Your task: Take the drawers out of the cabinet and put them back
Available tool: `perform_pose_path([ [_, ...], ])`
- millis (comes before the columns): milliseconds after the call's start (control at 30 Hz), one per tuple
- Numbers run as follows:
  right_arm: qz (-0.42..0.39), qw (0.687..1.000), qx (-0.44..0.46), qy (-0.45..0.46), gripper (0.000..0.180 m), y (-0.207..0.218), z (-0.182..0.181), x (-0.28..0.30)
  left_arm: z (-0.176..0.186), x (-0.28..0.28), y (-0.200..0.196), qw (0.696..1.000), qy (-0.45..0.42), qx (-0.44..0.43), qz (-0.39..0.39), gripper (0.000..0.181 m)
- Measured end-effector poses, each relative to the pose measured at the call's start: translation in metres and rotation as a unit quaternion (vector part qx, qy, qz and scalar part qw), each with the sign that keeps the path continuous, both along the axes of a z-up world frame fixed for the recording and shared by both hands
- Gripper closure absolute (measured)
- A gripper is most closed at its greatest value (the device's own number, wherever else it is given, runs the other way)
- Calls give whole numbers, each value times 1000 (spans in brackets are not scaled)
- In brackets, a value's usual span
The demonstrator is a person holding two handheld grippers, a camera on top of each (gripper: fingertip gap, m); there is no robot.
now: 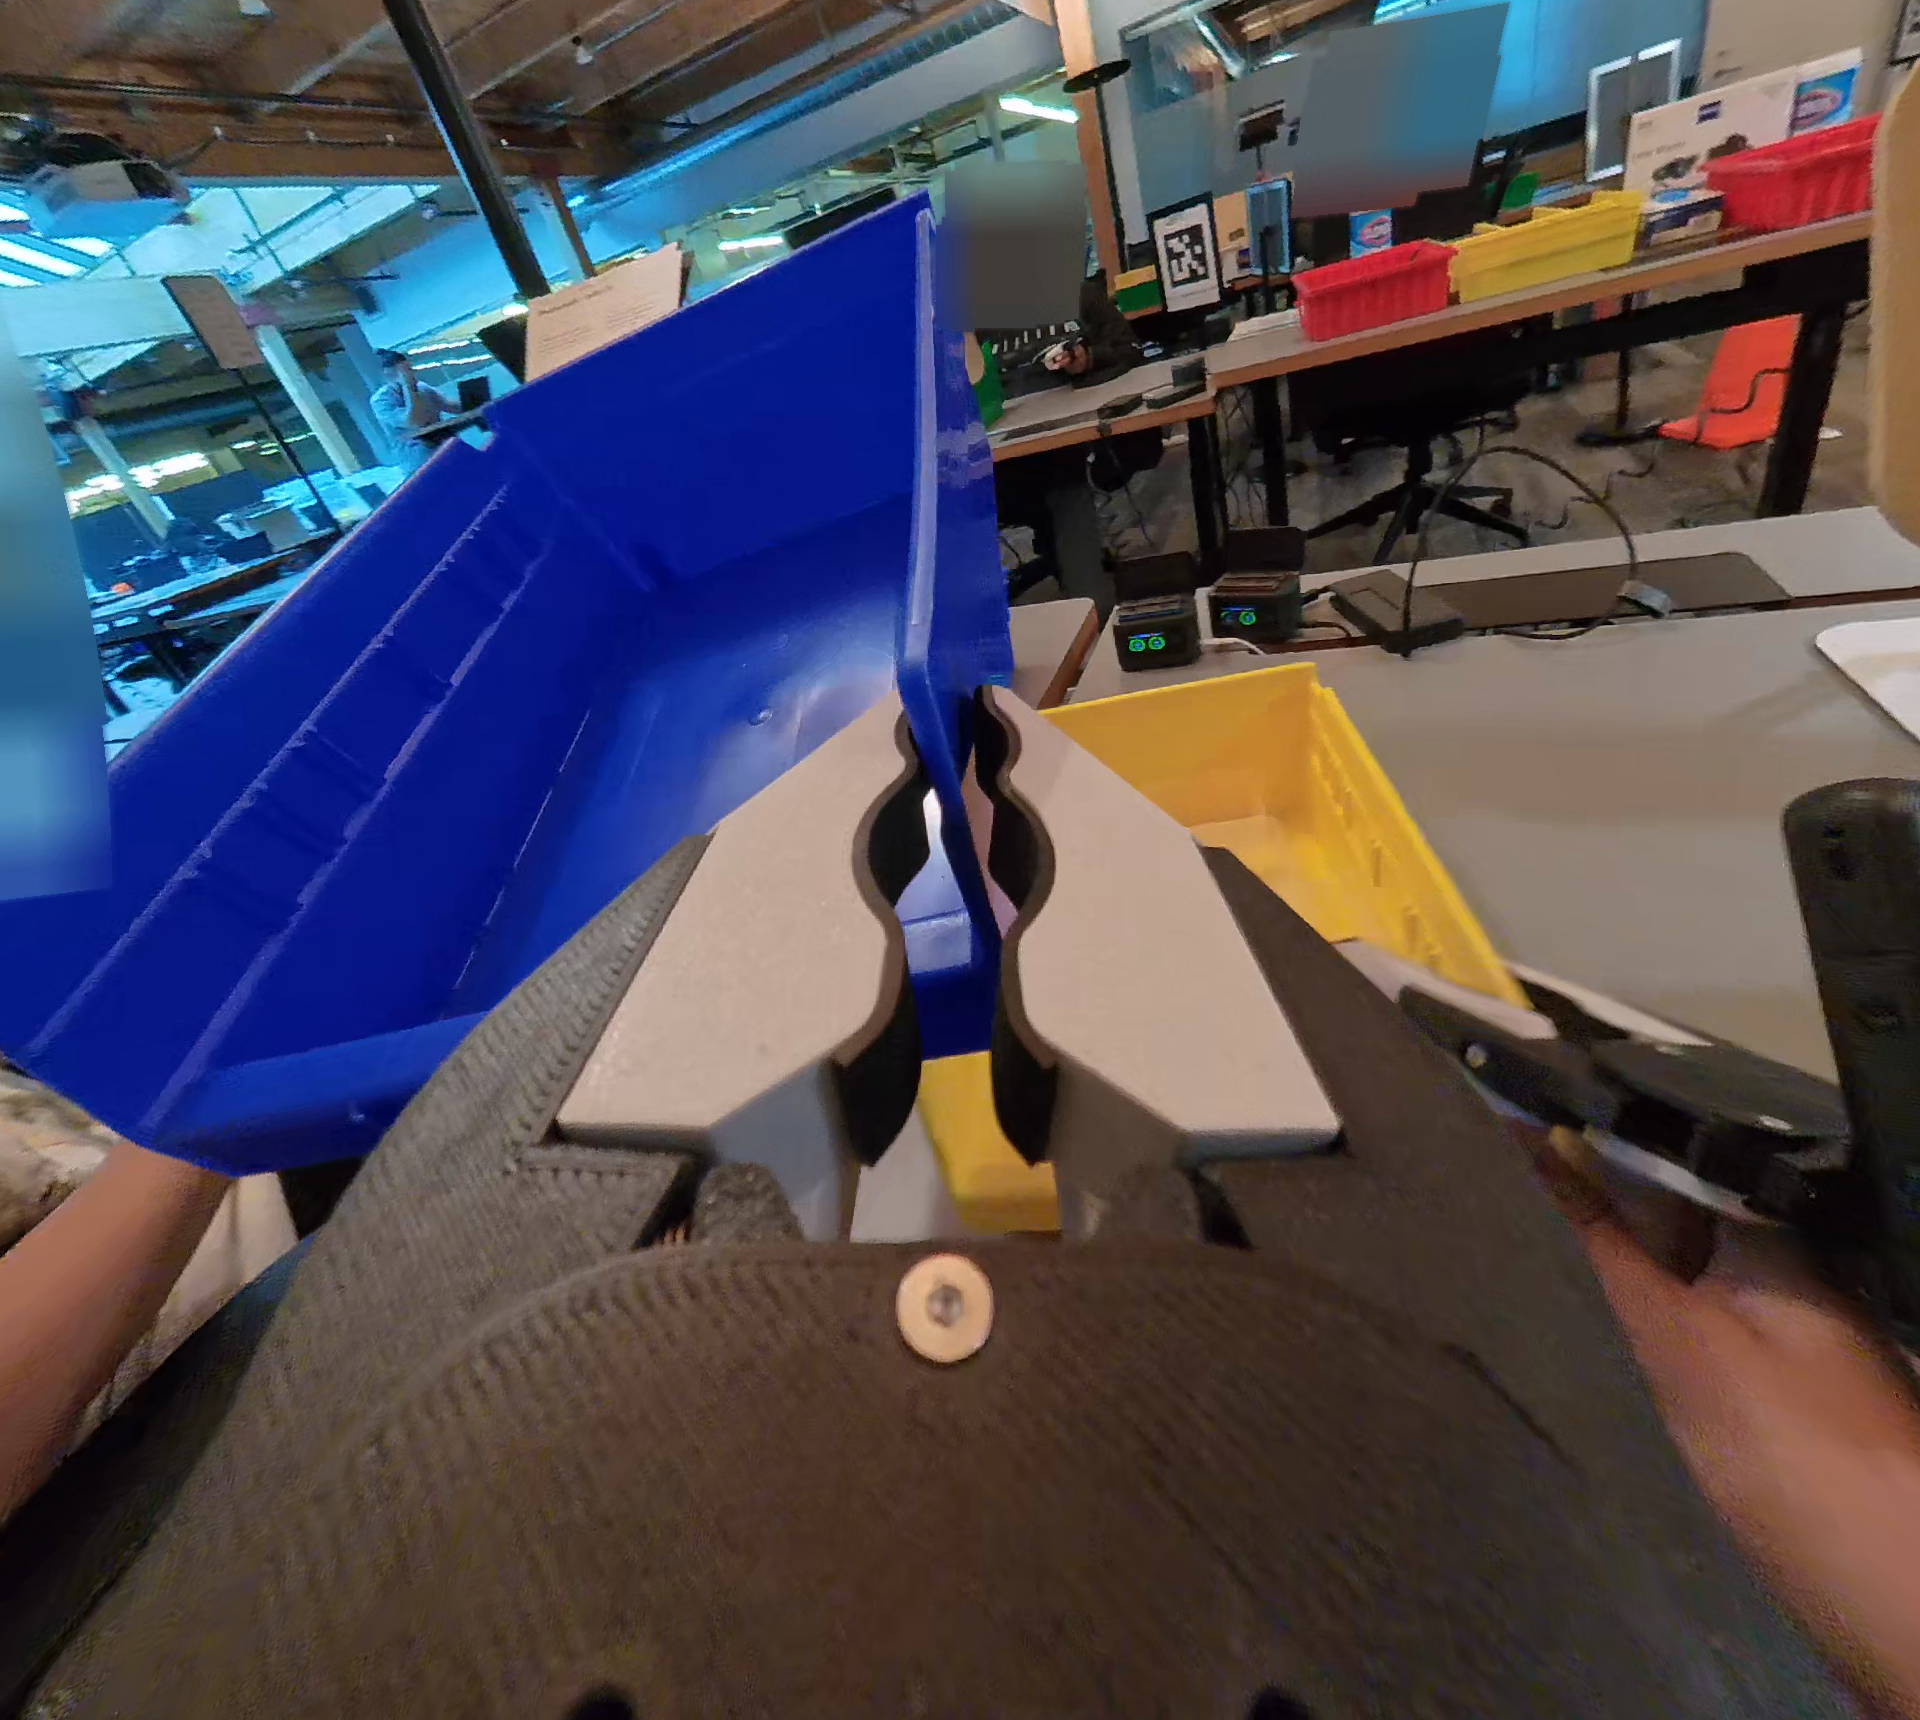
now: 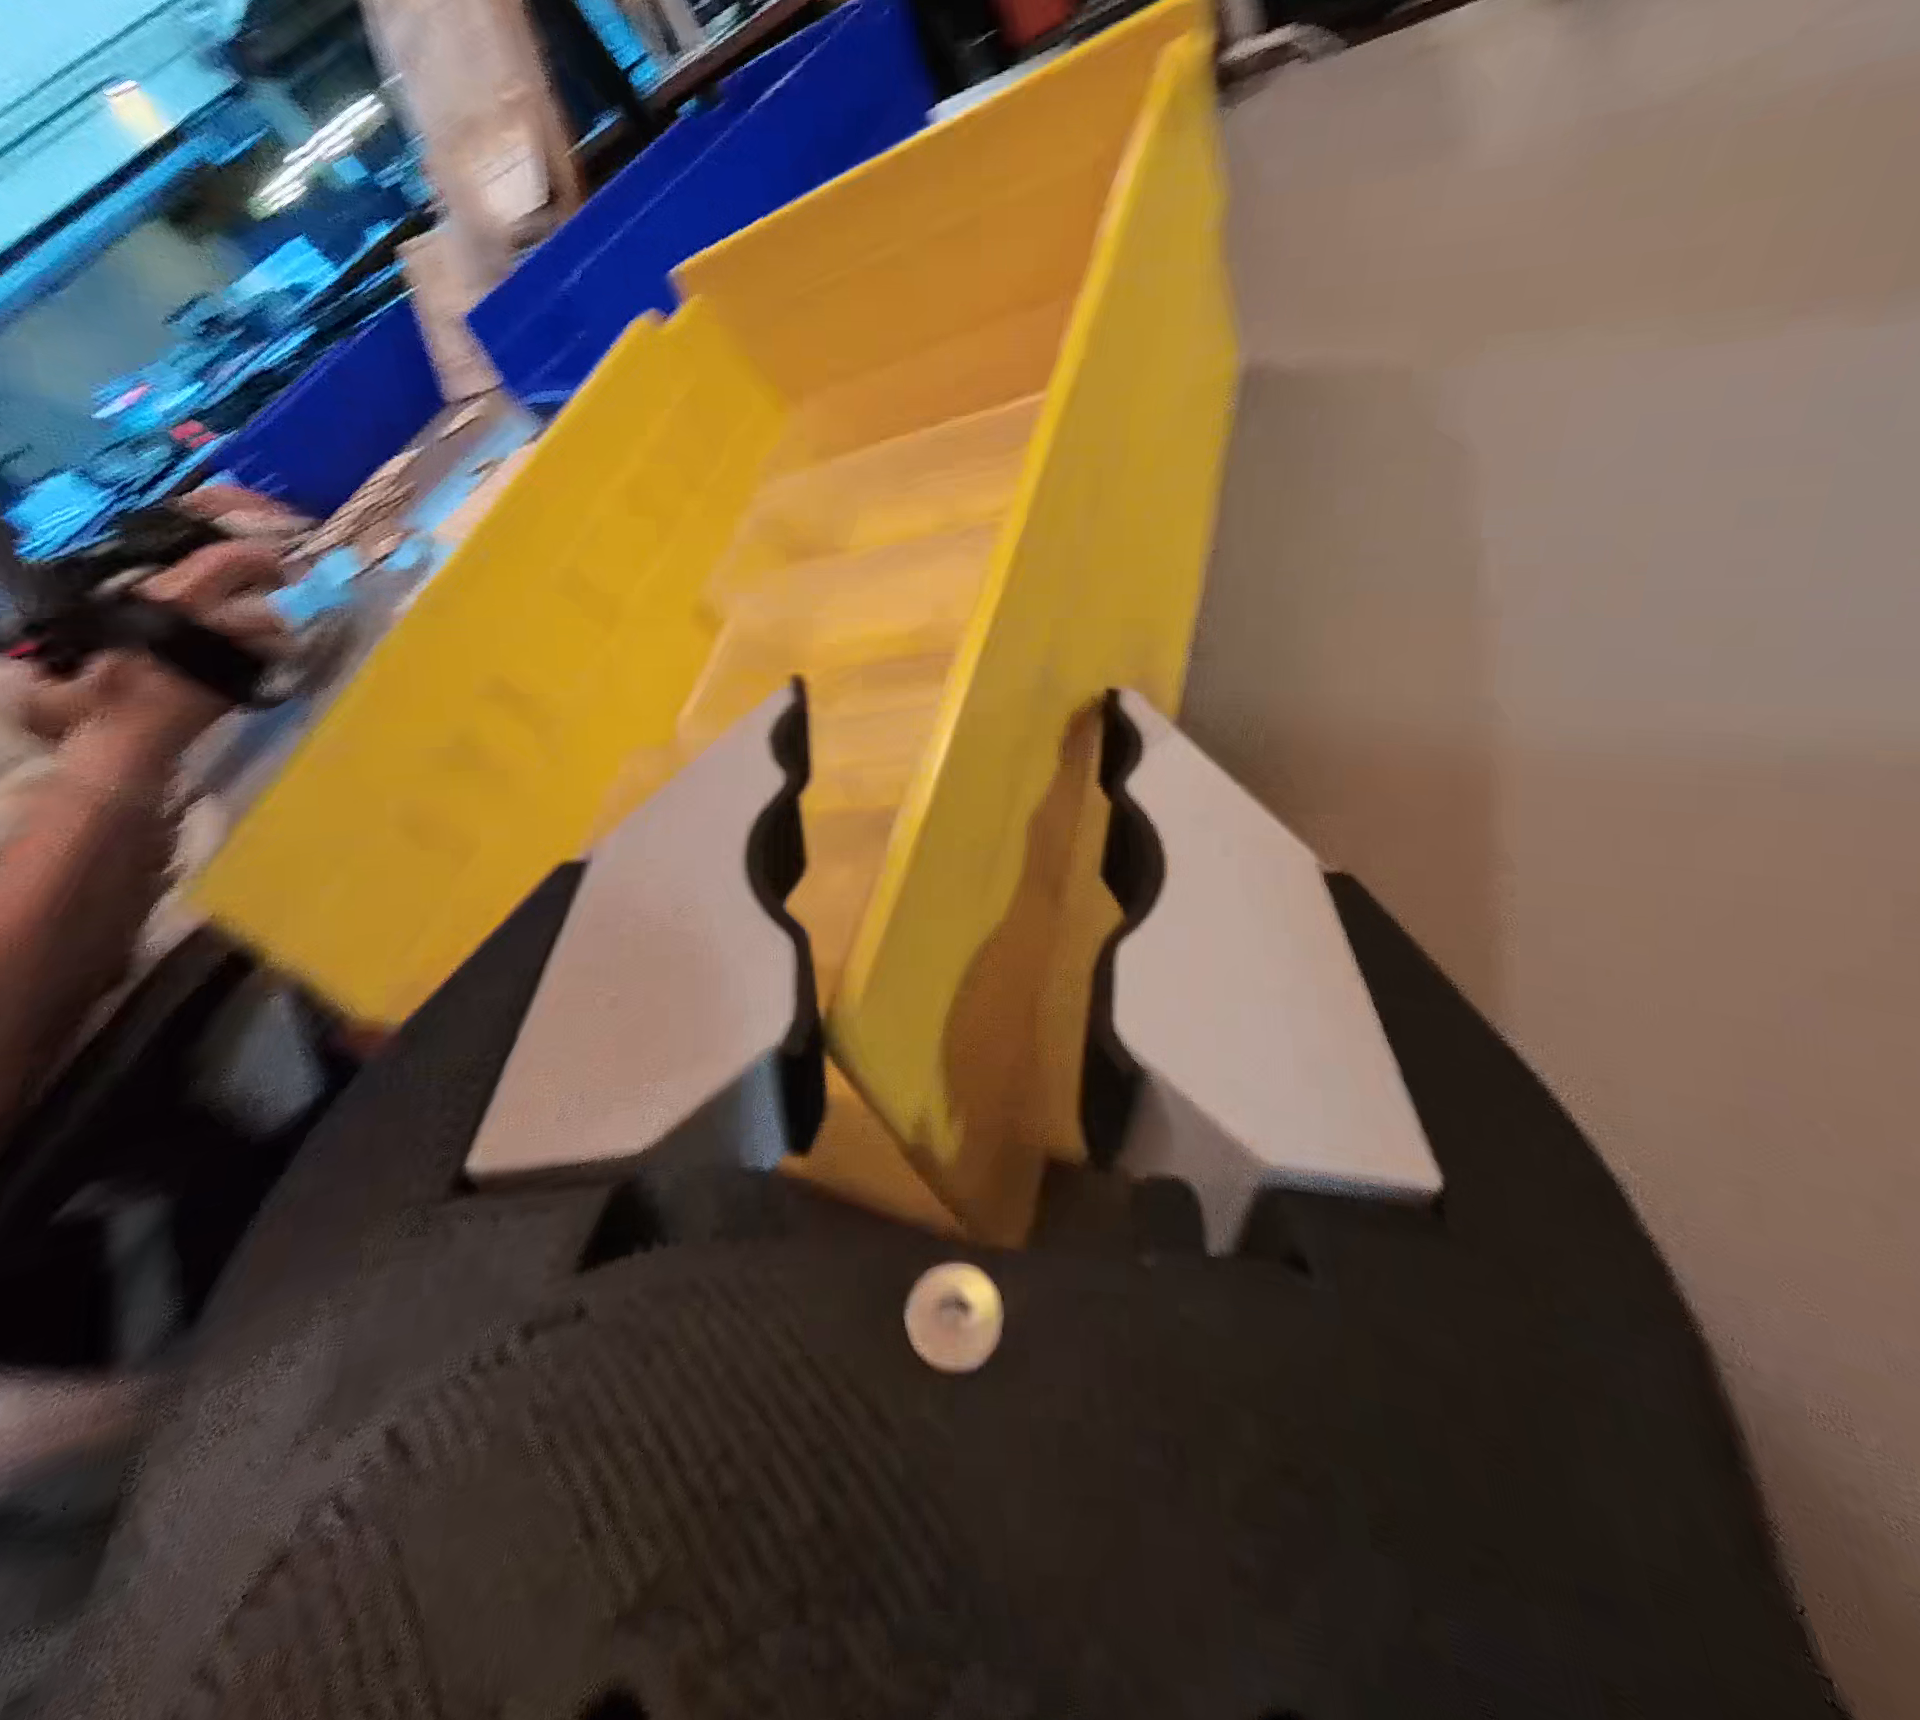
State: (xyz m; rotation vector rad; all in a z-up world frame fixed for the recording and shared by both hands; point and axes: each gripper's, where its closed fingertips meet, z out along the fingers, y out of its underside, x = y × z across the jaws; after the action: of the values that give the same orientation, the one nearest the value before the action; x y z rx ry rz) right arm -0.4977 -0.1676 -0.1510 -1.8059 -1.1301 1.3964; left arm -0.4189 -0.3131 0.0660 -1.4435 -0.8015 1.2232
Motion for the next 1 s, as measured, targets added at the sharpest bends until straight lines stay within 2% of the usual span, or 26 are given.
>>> perform_pose_path([
  [33, 33, 999, -12, -1, 117, -13, 3, 5, 1, 1, 3, 1000, 0, 3, -7, 180],
  [100, 88, 995, -41, -1, 114, -31, 10, 21, 4, 5, 10, 1000, 2, 10, -21, 180],
  [233, 175, 983, -52, 25, 109, -39, 48, 75, 15, 18, 32, 999, 13, 5, -50, 181],
  [300, 253, 962, -88, 42, 121, -48, 89, 118, 23, 28, 48, 997, 25, -4, -70, 181],
  [367, 329, 933, -123, 77, 126, -49, 147, 167, 33, 43, 68, 995, 35, -8, -95, 181],
  [433, 340, 931, -61, 122, 125, -24, 192, 208, 42, 61, 91, 991, 43, -12, -124, 181],
  [567, 277, 931, 54, 230, 126, 70, 254, 286, 50, 107, 151, 980, 47, -19, -190, 181],
  [633, 232, 930, 81, 273, 129, 129, 265, 328, 55, 138, 186, 970, 55, -22, -235, 181],
  [700, 154, 936, 92, 302, 137, 199, 265, 373, 60, 179, 222, 954, 68, -31, -290, 180],
  [800, 24, 945, 109, 309, 137, 301, 245, 445, 62, 252, 283, 920, 97, -39, -378, 181],
  [867, -65, 953, 123, 270, 129, 363, 219, 488, 59, 304, 325, 890, 108, -46, -440, 181],
  [933, -151, 954, 135, 221, 123, 416, 188, 533, 54, 356, 369, 854, 107, -50, -507, 181],
  [1000, -218, 947, 105, 213, 124, 454, 170, 575, 45, 404, 411, 811, 93, -53, -575, 180],
])
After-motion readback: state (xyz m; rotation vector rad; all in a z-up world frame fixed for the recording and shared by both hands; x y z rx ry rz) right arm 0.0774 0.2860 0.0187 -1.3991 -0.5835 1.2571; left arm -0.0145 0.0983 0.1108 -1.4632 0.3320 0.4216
